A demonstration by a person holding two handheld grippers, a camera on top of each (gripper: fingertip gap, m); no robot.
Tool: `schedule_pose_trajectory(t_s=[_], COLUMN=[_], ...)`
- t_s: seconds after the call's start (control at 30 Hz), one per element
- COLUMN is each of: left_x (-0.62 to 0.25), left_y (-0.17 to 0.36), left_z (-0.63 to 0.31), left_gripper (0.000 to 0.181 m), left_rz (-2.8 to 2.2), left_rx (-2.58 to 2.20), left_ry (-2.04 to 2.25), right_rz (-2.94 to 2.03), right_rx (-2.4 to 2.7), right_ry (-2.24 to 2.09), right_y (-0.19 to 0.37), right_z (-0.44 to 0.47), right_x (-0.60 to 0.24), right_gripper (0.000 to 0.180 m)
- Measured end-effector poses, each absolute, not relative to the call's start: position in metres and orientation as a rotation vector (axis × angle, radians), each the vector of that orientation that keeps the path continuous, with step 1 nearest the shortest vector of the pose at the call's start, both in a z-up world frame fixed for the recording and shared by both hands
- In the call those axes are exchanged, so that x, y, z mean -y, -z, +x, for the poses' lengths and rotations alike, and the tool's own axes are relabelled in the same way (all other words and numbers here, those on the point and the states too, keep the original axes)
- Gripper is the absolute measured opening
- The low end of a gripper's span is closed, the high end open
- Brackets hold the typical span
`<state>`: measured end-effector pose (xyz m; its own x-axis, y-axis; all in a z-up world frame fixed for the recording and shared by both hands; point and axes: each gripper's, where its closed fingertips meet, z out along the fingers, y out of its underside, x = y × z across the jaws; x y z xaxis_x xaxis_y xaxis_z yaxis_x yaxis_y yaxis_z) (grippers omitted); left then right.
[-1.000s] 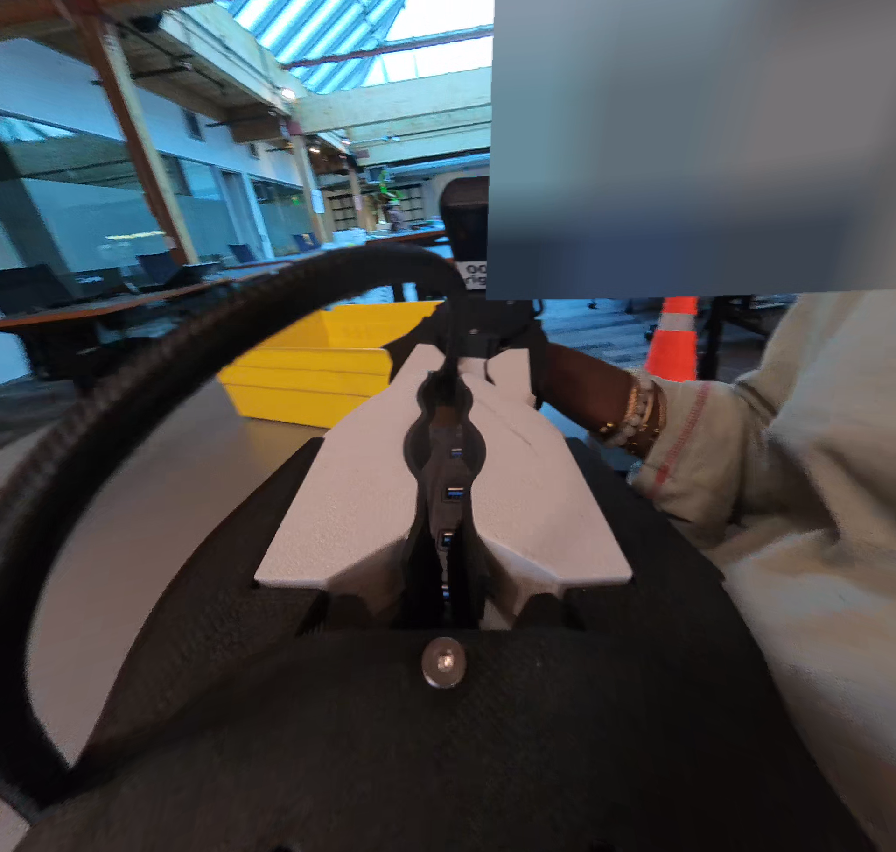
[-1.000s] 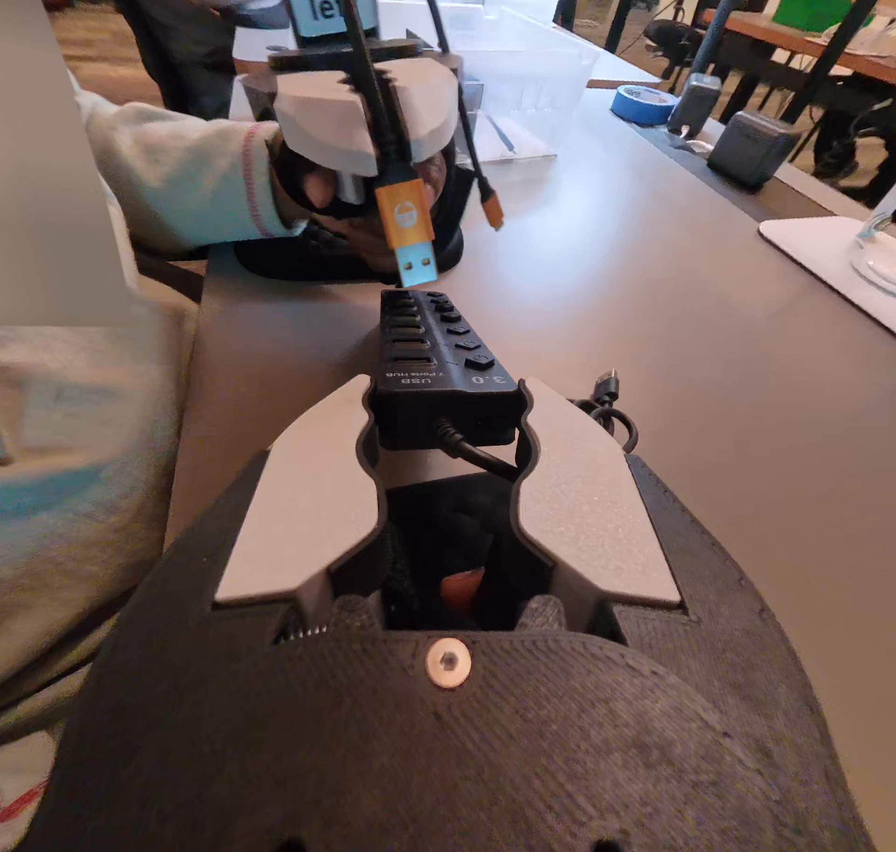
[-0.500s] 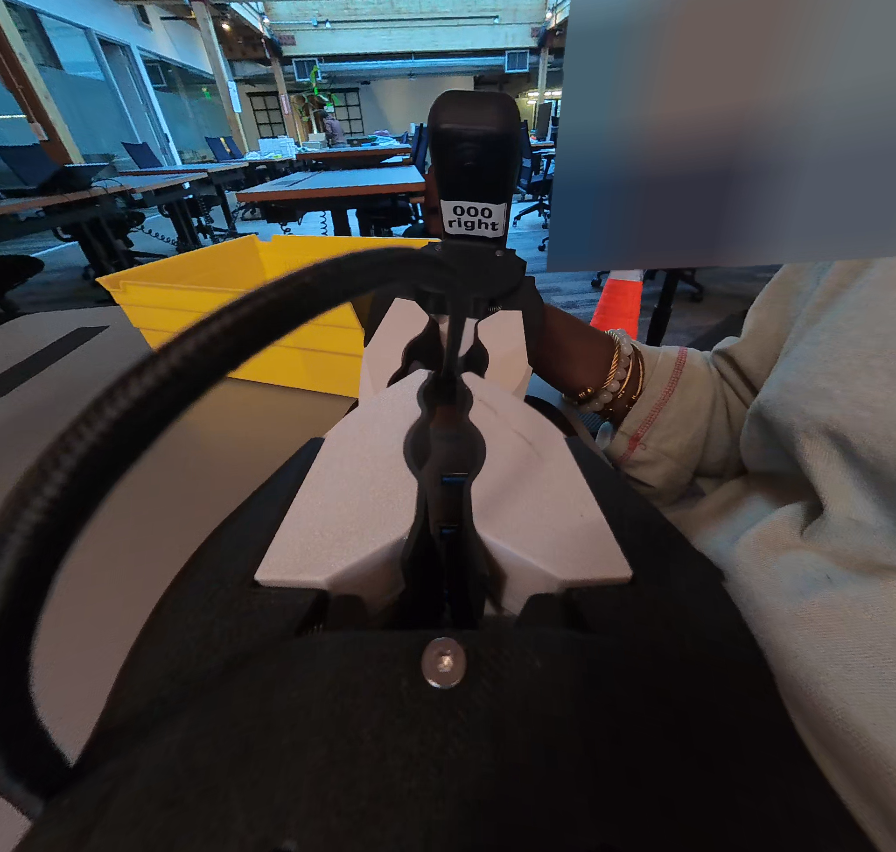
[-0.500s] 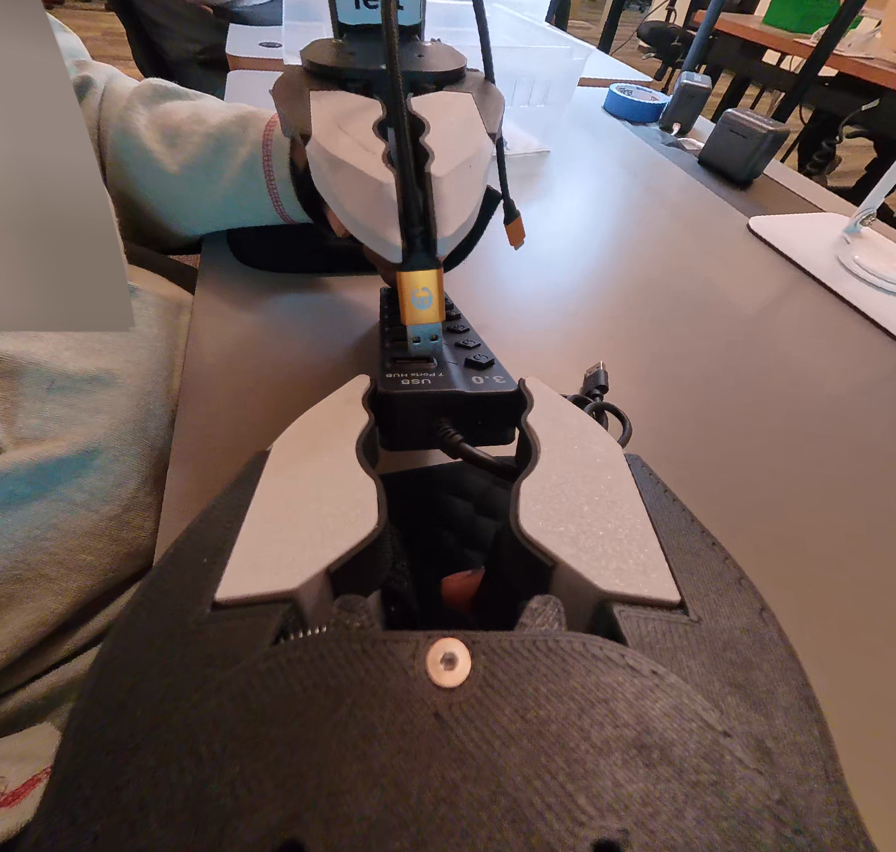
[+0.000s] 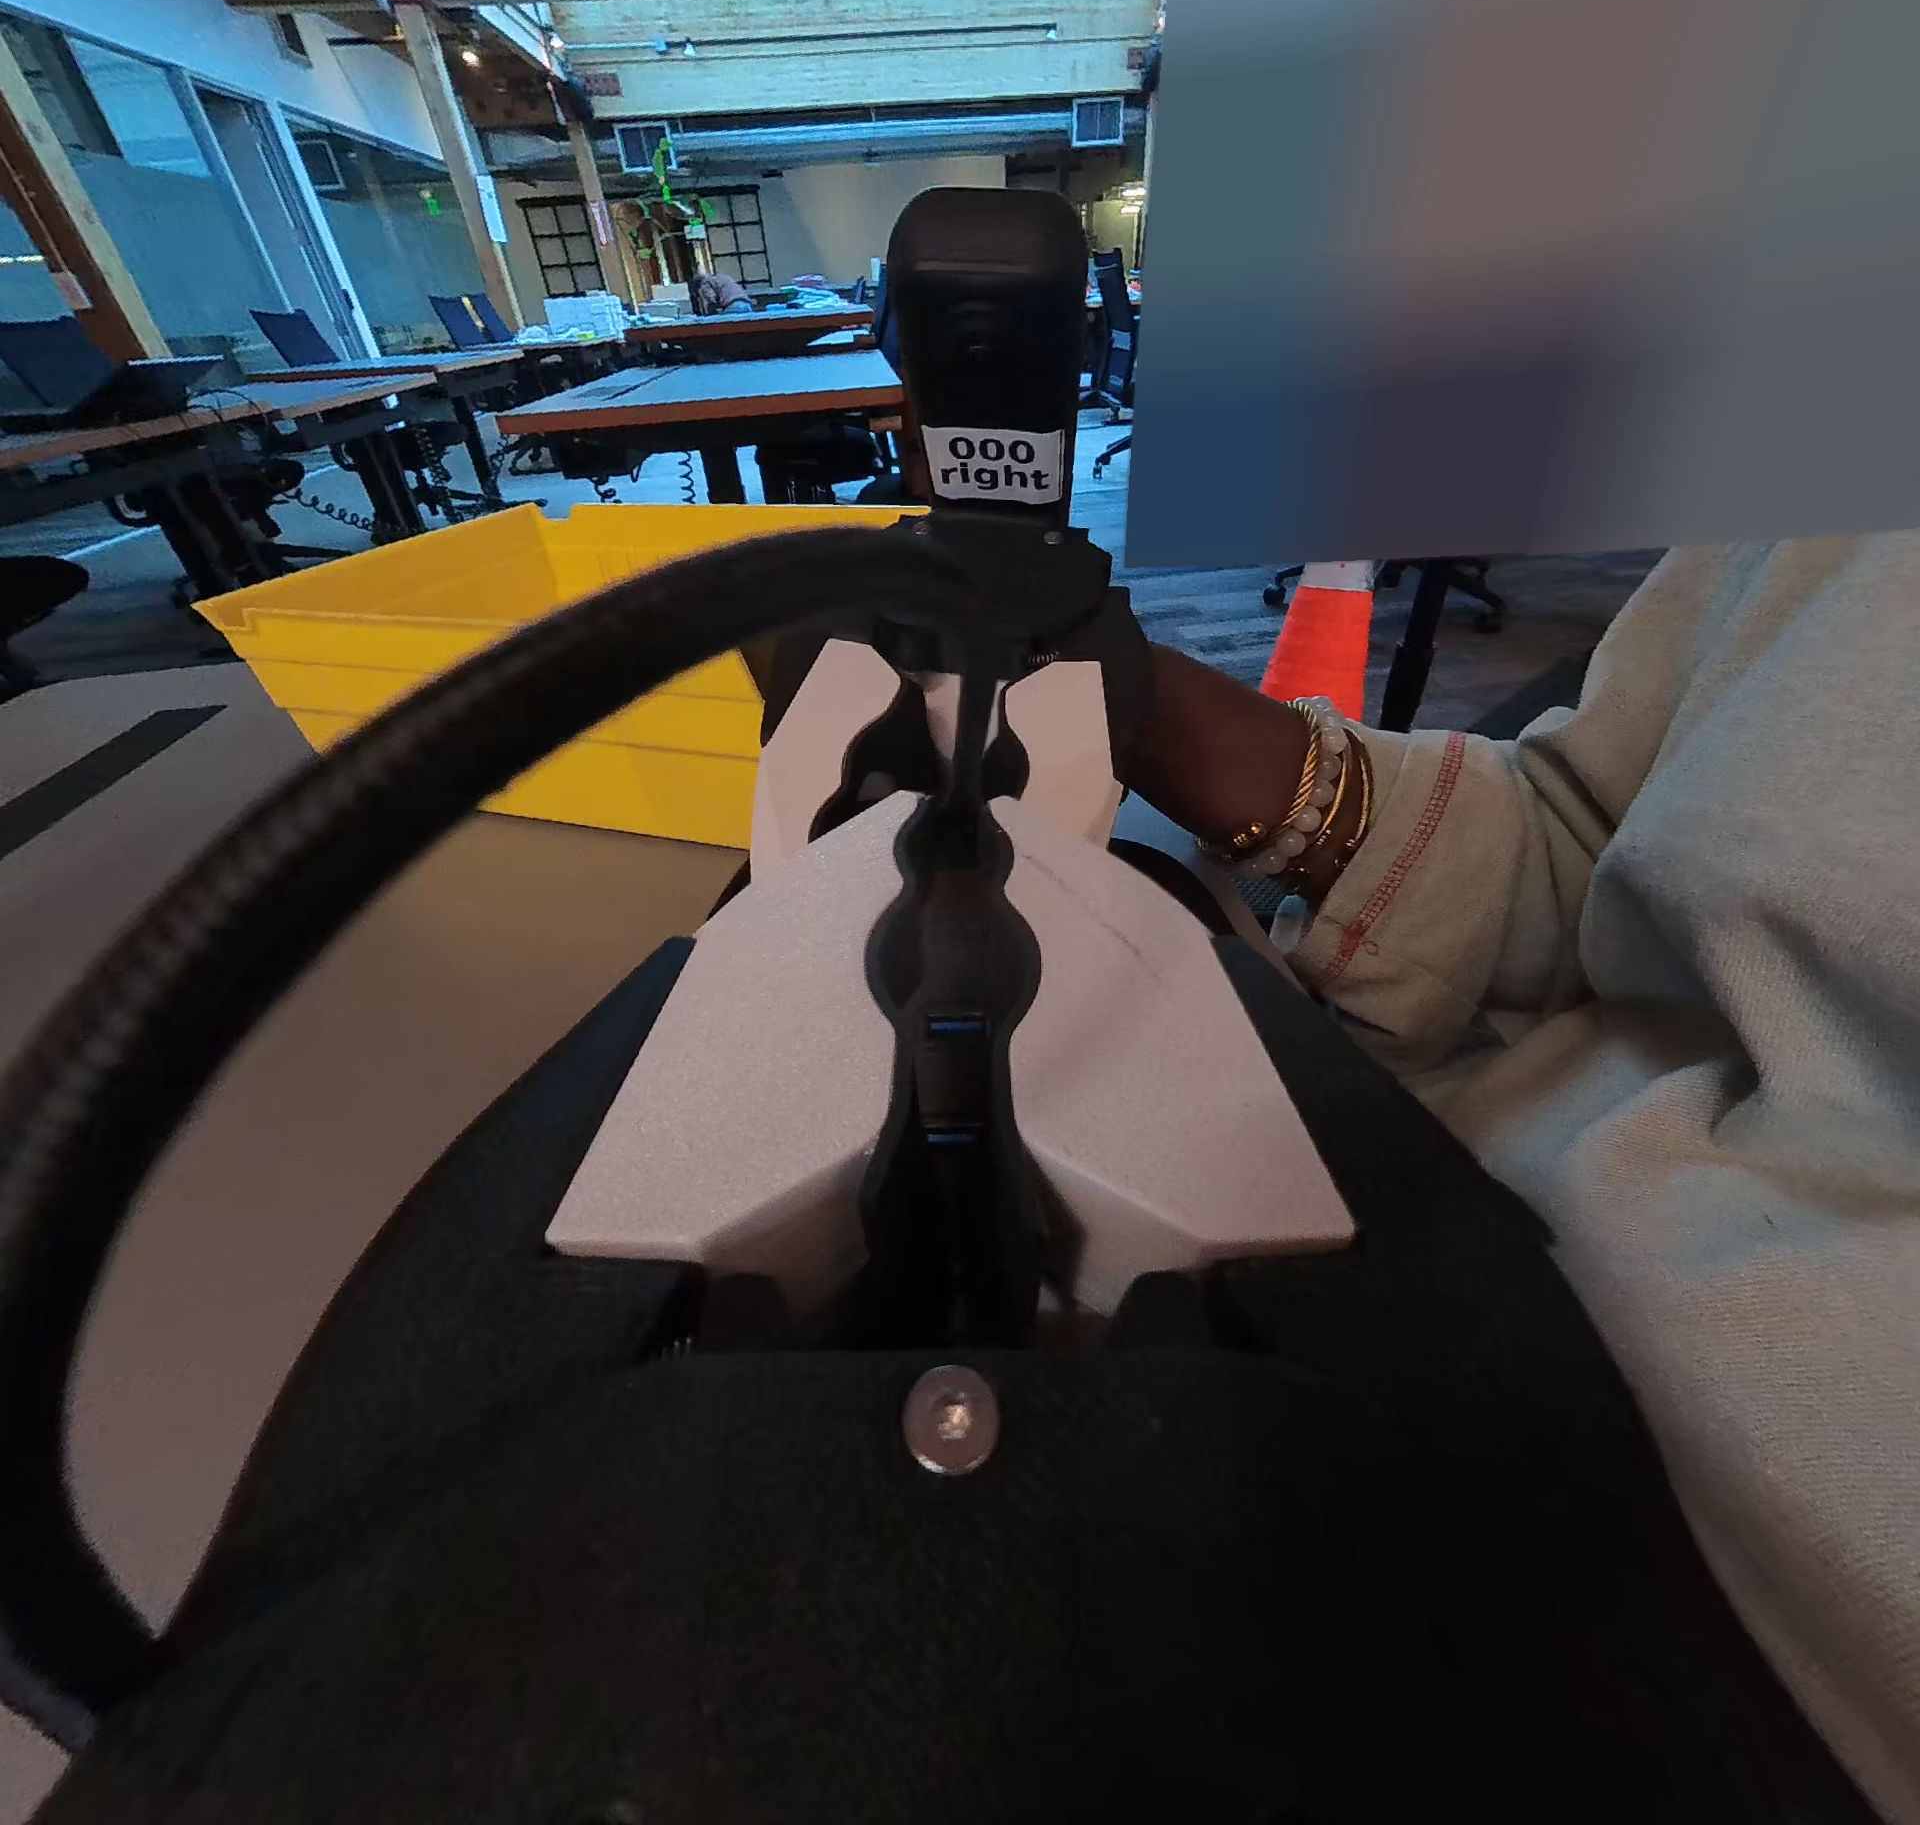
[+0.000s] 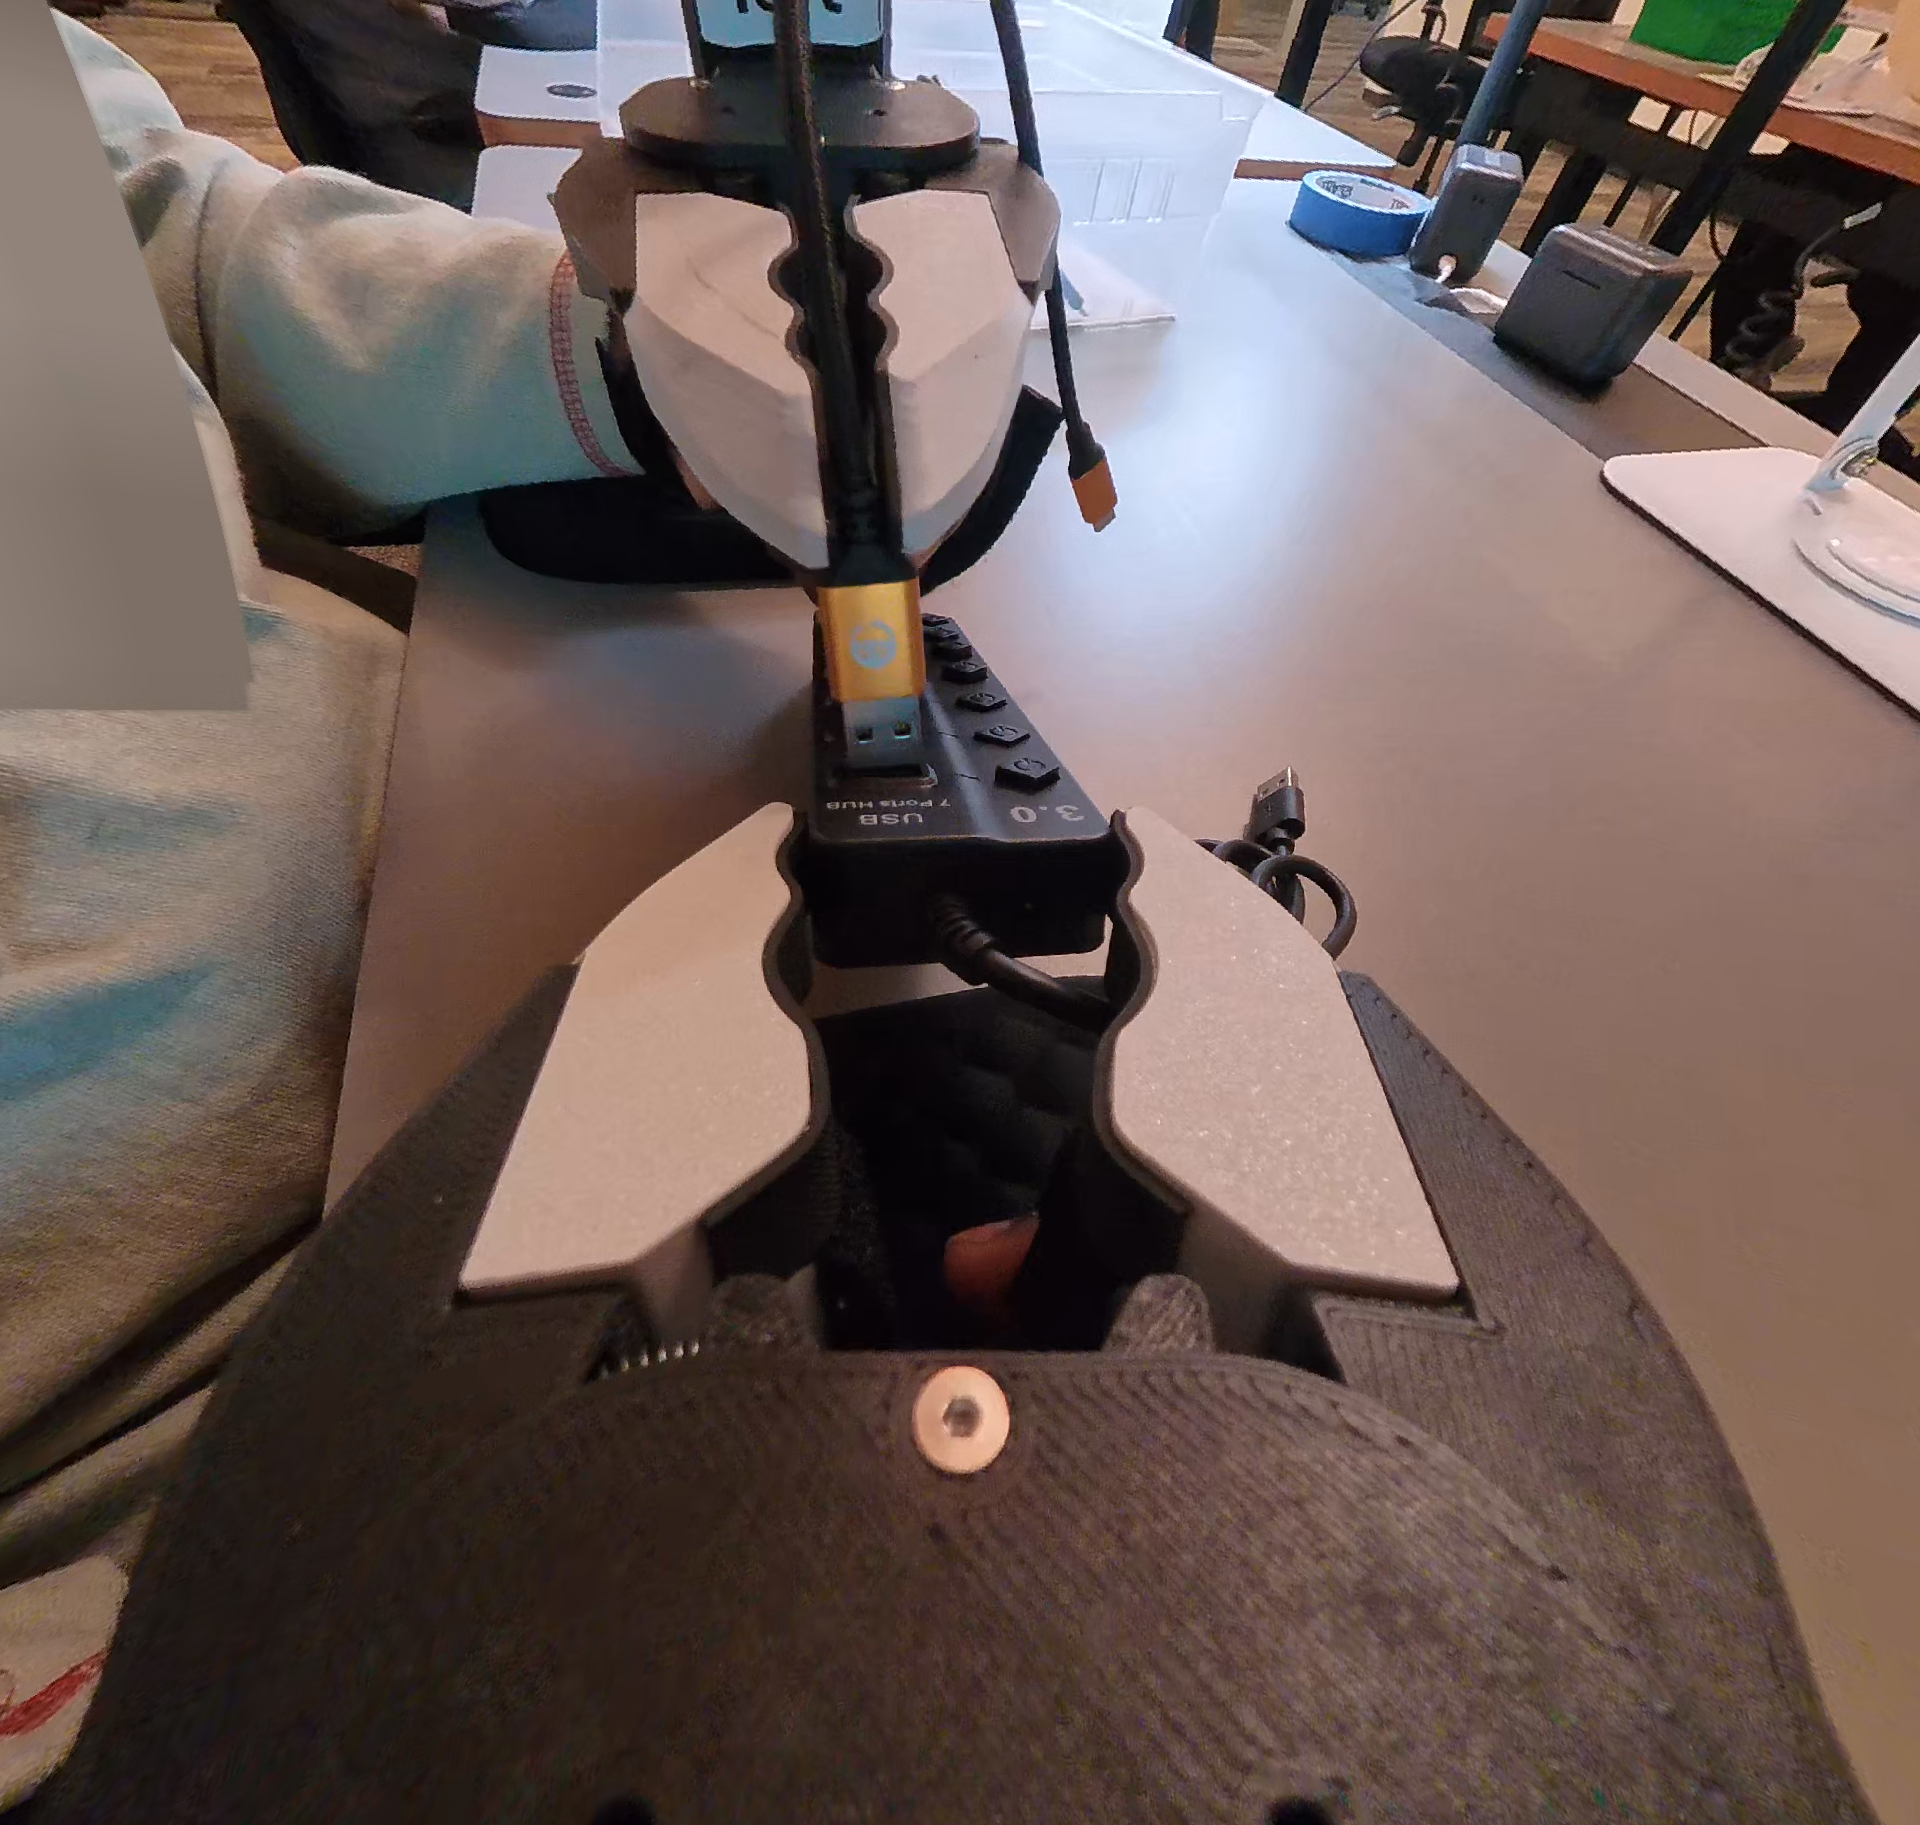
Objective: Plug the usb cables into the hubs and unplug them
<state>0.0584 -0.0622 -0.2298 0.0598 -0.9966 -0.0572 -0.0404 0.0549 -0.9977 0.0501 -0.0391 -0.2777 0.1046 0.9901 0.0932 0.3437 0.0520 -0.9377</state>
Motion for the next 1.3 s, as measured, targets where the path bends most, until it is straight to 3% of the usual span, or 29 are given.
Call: schedule_pose_trajectory(t_s=[1.3], left_x=[0.060], left_y=[0.275], left_z=[0.062], left_gripper=[0.010], left_rz=[-1.422], left_rx=[-1.465], left_ry=[0.878], right_rz=[-1.625], right_rx=[1.570], right_ry=[-0.733], right_y=[0.316], right_z=[0.046], right_x=[0.038], right_gripper=[0.054])
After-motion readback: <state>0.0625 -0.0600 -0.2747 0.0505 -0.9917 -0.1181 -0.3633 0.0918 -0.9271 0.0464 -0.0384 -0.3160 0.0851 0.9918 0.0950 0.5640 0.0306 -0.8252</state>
